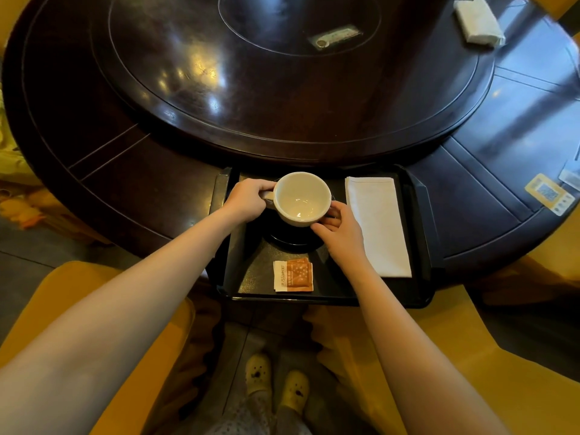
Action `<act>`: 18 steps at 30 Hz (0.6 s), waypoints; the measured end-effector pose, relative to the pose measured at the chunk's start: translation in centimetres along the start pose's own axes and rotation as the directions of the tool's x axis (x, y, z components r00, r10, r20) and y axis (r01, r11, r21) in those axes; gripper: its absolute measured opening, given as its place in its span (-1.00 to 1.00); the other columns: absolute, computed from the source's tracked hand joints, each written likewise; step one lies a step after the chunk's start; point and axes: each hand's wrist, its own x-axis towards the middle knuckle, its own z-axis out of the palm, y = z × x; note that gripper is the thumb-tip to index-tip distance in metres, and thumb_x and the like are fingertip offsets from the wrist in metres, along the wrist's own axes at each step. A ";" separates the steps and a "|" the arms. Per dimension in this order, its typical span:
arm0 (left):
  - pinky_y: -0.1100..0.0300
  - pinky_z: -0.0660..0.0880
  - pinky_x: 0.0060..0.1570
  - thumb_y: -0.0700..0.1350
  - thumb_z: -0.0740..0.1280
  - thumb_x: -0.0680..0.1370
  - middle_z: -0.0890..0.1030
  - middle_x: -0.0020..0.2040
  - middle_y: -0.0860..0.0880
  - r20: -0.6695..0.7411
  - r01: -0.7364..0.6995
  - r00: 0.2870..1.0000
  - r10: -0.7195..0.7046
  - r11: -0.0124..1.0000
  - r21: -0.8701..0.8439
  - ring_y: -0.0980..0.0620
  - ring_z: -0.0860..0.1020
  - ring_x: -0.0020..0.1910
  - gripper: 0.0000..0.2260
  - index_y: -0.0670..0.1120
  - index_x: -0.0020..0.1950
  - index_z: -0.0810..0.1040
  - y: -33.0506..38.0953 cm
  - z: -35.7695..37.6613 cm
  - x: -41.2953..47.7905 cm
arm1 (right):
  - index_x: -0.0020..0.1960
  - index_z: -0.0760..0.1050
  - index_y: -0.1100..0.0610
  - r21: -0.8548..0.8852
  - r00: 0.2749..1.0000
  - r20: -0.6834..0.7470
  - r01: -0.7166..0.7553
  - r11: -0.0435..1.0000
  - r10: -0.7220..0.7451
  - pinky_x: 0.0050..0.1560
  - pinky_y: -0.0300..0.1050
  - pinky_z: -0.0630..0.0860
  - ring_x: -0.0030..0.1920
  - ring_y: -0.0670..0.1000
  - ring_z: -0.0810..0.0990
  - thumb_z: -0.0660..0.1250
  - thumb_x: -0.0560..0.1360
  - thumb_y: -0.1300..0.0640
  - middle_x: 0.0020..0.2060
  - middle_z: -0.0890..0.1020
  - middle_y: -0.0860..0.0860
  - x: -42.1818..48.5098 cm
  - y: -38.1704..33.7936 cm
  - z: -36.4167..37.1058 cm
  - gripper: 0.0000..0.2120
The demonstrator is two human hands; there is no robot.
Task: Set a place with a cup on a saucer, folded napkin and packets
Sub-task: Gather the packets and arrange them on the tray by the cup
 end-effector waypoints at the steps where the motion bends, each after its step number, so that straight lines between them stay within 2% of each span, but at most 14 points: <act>1: 0.19 0.37 0.03 -0.41 0.20 0.48 0.55 0.26 -0.08 0.001 0.006 1.000 -0.006 1.000 -0.004 -0.07 0.45 0.26 -0.55 -0.05 0.29 0.51 0.0 0.0 0.1 | 0.35 0.30 0.15 0.003 1.000 0.001 -0.004 1.000 0.004 0.07 -0.25 0.49 0.16 -0.04 0.52 0.40 0.44 0.22 0.23 0.51 0.08 0.0 0.0 -0.1 -0.47; 3: 0.19 0.39 0.05 -0.41 0.21 0.47 0.54 0.27 -0.08 -0.002 0.013 1.000 -0.013 1.000 -0.008 -0.07 0.45 0.27 -0.53 -0.04 0.30 0.50 -0.2 0.0 0.0 | 0.36 0.30 0.14 0.010 1.000 0.007 -0.009 1.000 0.009 0.07 -0.26 0.49 0.17 -0.04 0.52 0.40 0.44 0.22 0.24 0.51 0.08 0.0 0.0 -0.2 -0.47; 6: 0.10 0.43 0.19 -0.37 0.25 0.47 0.53 0.28 -0.07 -0.031 -0.008 0.999 0.007 1.000 -0.028 -0.06 0.45 0.28 -0.53 -0.03 0.33 0.46 -1.1 0.4 -0.7 | 0.38 0.28 0.13 0.030 0.999 0.028 -0.020 0.999 0.020 0.06 -0.28 0.48 0.15 -0.10 0.50 0.39 0.46 0.22 0.27 0.49 0.07 -0.3 0.0 -0.3 -0.46; 10: 0.09 0.37 0.27 -0.30 0.31 0.50 0.47 0.34 -0.08 -0.150 -0.025 0.989 0.016 0.998 -0.060 -0.04 0.42 0.32 -0.50 -0.05 0.42 0.34 -1.5 1.2 -1.8 | 0.42 0.26 0.12 0.053 0.998 0.049 -0.040 0.998 0.037 0.06 -0.28 0.49 0.15 -0.12 0.49 0.35 0.48 0.23 0.30 0.47 0.05 -0.6 0.0 -0.5 -0.45; 12: 0.14 0.42 0.21 -0.29 0.31 0.50 0.48 0.31 -0.10 -0.245 -0.011 0.969 -0.010 0.996 -0.085 -0.01 0.45 0.26 -0.50 -0.06 0.42 0.33 -1.2 1.2 -2.3 | 0.41 0.27 0.12 0.046 0.999 0.007 -0.039 0.998 0.039 -0.01 -0.34 0.49 0.12 -0.15 0.49 0.32 0.51 0.22 0.28 0.48 0.02 -0.8 -0.2 -0.6 -0.50; 14: 0.22 0.43 0.08 -0.29 0.29 0.50 0.48 0.27 -0.10 -0.328 0.054 0.938 -0.110 0.983 -0.173 0.03 0.47 0.18 -0.54 -0.06 0.39 0.36 -1.2 1.3 -3.6 | 0.36 0.33 0.14 0.007 0.994 -0.104 -0.039 0.999 0.040 -0.06 -0.38 0.47 0.09 -0.12 0.52 0.29 0.53 0.21 0.18 0.53 0.00 -1.5 -0.1 -0.8 -0.59; 16: 0.19 0.44 0.05 -0.28 0.29 0.49 0.48 0.26 -0.09 -0.303 0.157 0.924 -0.234 0.954 -0.255 0.04 0.46 0.15 -0.55 -0.05 0.37 0.36 -1.7 2.3 -5.9 | 0.24 0.42 0.14 -0.059 0.979 -0.189 -0.085 0.995 0.073 -0.08 -0.34 0.46 0.03 -0.07 0.55 0.27 0.53 0.19 0.05 0.56 -0.01 -2.8 0.4 -1.1 -0.72; 18: 0.09 0.48 0.13 -0.25 0.32 0.48 0.50 0.23 -0.08 -0.179 0.262 0.935 -0.307 0.936 -0.237 -0.01 0.48 0.18 -0.53 -0.05 0.37 0.35 -2.1 3.9 -8.5 | 0.14 0.45 0.10 -0.141 0.976 -0.134 -0.189 0.972 0.171 -0.10 -0.24 0.50 -0.05 -0.06 0.57 0.26 0.54 0.11 -0.02 0.58 -0.01 -4.2 1.2 -1.0 -0.82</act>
